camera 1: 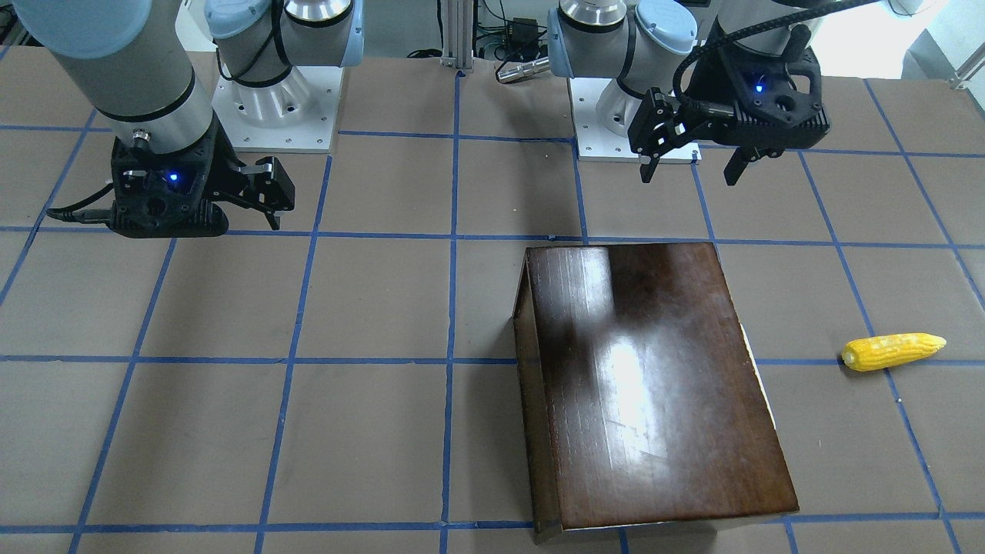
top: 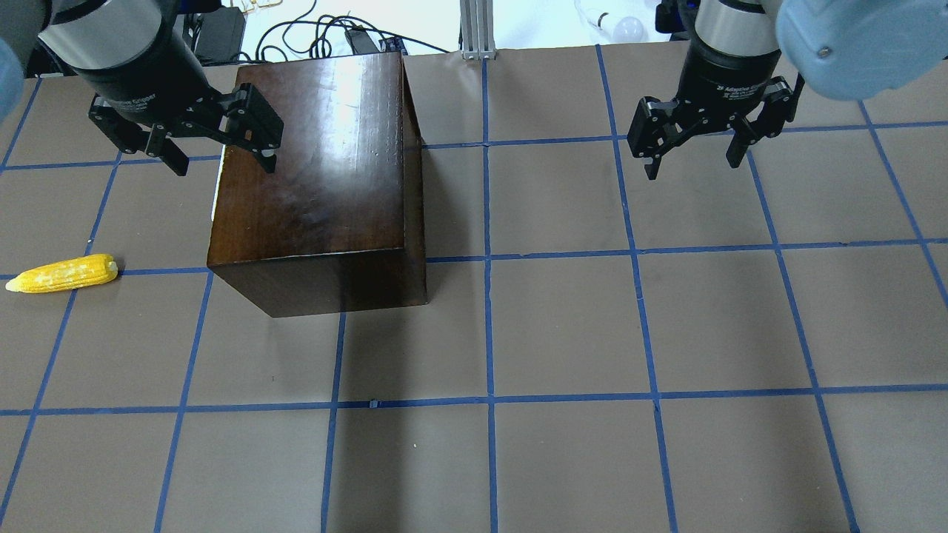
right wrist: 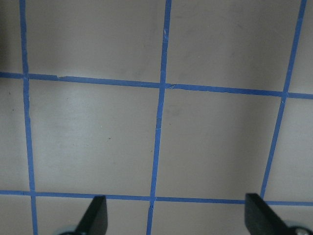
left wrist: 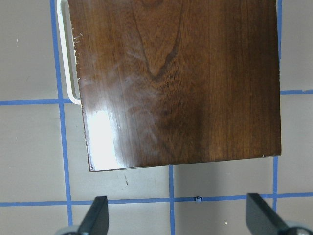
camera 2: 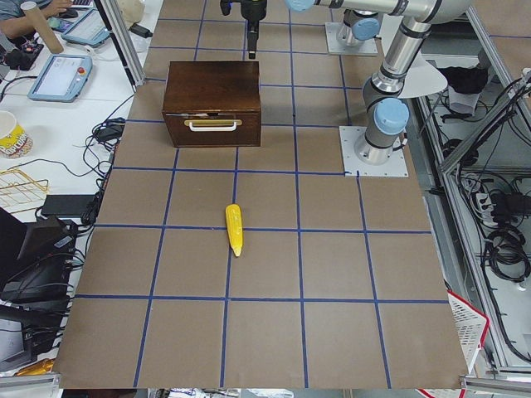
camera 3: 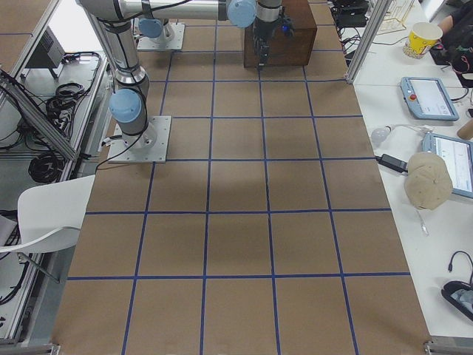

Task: Open drawer and put corn inside
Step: 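Move the left gripper off the cabinet top toward the drawer side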

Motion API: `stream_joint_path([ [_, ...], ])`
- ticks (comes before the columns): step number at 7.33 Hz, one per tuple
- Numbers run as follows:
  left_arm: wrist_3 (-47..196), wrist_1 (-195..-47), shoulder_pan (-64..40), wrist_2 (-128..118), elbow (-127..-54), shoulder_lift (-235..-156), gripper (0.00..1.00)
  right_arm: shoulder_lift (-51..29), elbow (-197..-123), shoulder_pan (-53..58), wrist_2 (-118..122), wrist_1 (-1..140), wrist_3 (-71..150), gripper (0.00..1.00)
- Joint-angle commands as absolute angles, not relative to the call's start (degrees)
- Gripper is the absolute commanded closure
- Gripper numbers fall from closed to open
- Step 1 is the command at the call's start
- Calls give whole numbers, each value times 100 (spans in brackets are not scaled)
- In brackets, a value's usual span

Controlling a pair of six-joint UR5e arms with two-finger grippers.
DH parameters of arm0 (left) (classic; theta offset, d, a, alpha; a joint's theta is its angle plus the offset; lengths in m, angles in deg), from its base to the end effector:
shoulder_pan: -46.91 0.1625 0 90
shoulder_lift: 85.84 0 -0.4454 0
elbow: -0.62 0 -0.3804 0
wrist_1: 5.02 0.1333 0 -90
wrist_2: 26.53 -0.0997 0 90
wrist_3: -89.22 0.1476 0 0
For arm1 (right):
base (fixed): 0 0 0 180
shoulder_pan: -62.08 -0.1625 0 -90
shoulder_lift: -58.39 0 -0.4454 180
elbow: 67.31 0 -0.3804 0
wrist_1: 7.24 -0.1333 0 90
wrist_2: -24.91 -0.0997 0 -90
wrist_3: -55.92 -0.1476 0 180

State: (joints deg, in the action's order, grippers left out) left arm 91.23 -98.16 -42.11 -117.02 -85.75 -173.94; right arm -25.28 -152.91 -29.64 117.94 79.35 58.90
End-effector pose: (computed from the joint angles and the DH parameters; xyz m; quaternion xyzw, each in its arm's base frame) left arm -0.1240 -0.4718 0.5010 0.0089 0.9997 -0.0207 0.0048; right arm 0.1409 -0.5108 0.4363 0.0422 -0.9977 -0.0469 0.0259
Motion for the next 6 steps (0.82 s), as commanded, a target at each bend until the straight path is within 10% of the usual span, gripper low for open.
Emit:
stream_joint_path([
  [1, 9124, -9810, -4212, -11688, -8551, -17452, 0, -2528, -15291, -2959, 11790, 7942, 5890, 0],
  [6, 9194, -9809, -4204, -11679, -8542, -17539, 0, -2528, -15291, -2959, 11790, 7942, 5890, 0],
])
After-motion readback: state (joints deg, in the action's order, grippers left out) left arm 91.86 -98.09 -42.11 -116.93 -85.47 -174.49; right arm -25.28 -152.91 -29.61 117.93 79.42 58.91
